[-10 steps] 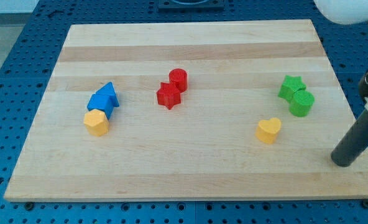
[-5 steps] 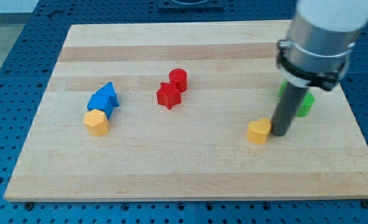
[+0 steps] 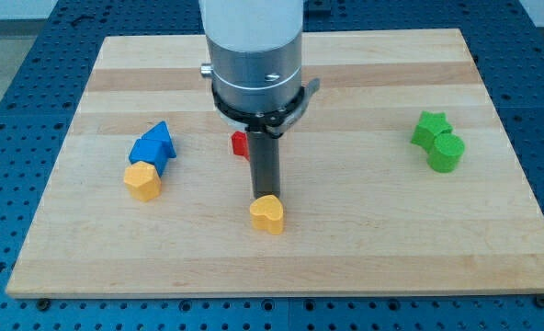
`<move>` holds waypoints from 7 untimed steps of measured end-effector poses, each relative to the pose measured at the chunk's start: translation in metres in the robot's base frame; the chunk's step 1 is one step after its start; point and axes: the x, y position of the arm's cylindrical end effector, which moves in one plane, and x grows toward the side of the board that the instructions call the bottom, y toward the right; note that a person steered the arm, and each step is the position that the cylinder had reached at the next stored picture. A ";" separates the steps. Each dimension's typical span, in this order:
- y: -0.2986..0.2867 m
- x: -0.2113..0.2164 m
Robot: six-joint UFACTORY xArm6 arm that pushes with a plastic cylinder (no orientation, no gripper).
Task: Move the yellow heart towards the yellow hexagon
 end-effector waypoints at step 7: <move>-0.039 0.009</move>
